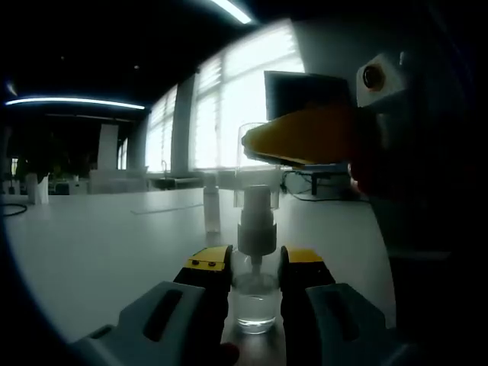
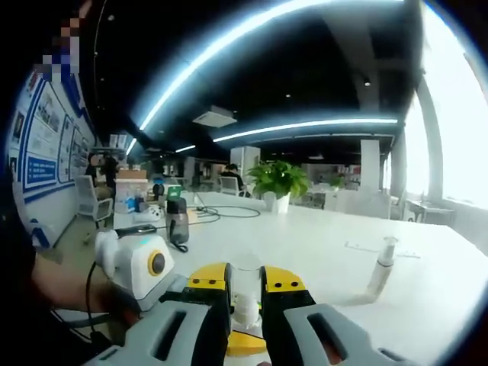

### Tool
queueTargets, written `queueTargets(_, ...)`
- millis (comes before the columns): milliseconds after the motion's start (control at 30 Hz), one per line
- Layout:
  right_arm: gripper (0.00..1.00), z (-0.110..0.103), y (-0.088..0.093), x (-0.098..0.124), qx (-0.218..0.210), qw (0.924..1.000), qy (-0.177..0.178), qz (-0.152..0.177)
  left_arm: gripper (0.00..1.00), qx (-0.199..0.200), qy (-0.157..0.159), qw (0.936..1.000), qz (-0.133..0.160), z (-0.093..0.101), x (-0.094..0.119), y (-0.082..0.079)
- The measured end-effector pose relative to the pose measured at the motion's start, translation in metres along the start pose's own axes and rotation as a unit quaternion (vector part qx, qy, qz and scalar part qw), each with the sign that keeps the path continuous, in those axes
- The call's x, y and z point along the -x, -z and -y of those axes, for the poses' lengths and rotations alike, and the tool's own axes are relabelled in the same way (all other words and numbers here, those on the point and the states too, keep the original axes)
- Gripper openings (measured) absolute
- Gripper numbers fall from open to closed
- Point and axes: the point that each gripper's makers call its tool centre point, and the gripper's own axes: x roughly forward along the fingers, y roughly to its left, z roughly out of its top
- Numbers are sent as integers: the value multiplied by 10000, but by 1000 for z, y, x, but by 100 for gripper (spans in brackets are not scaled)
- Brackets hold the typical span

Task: Clamp pump bottle remove cover press pump head put on cover

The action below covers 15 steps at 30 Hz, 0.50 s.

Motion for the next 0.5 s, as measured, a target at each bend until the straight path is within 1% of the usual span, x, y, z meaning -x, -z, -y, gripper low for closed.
queueTargets(133,10,0,6,-1,67,9999,23,-111,16,-5,-2,10000,0,0,0,0)
queueTargets(500,11,-1,16,-3,328,9992,45,-227,16,-1,-7,10000,-2,-1,0,0)
